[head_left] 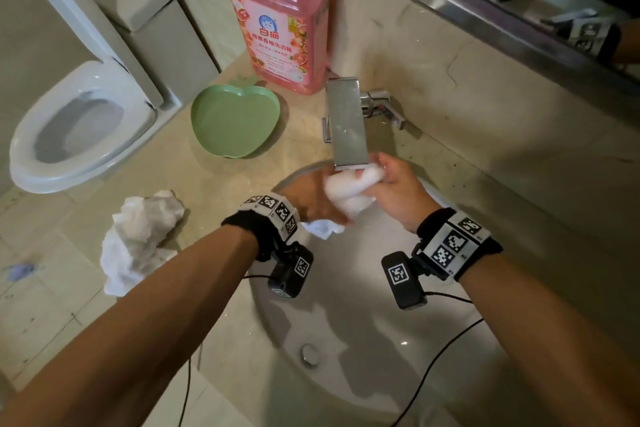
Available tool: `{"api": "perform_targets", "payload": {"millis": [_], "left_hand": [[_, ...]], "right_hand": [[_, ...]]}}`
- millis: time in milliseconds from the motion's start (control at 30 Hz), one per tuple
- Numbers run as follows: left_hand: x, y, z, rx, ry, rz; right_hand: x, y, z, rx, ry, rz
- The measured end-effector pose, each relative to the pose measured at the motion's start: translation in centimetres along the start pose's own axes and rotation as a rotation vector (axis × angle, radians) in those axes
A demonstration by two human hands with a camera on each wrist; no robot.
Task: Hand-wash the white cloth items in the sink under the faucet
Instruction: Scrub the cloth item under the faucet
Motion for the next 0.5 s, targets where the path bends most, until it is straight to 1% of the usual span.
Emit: {"api": "perform_targets", "payload": {"millis": [67, 133, 167, 200, 267, 333, 367, 433, 500], "left_hand": [[-0.2, 0.9, 0.3, 0.017, 0.064, -0.027], [-0.9, 1.3, 0.4, -0.015, 0.156, 0.0], [-1.2, 1.4, 0.2, -0.056, 0.203, 0.014], [-1.6, 1.4, -0.1, -0.122, 0.277, 0.028], [-2.3, 1.5, -0.9, -0.234, 0.42, 0.083], [-3.2, 1.2, -0.7, -0.253, 0.549, 0.141], [-3.7, 0.9, -0.3, -0.259, 0.621, 0.166], [-4.5, 0.8, 0.4, -0.29, 0.71, 0.22], [-4.0, 0.8, -0.3, -0.306, 0.586, 0.115]], "right_hand": [[0.1, -0.4, -0.7, 0.017, 0.046, -0.013], [-0.1, -0.7, -1.5, 0.064, 0.01, 0.017], [-0.5, -0.8, -1.8, 0.101, -0.03, 0.053], [-1.1, -1.0, -2.1, 0.146, -0.048, 0.106], [-2.5, -1.7, -1.8, 0.226, 0.027, 0.257], [-3.7, -2.1, -1.1, 0.232, 0.08, 0.37], [-4.0, -2.0, -0.7, 0.23, 0.032, 0.395], [-3.9, -1.4, 0.4, 0.282, -0.201, 0.355], [-3.2, -0.4, 1.2, 0.325, -0.494, 0.233]]}}
Point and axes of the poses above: each hand's wrist, its own y-axis towards the middle knuckle, its own z-axis out of the palm, x = y × z, the point moved 9 cm from there along y, towards the middle knuckle, and after that the axes turned 8 degrees about -z, right-handed, at the moved point
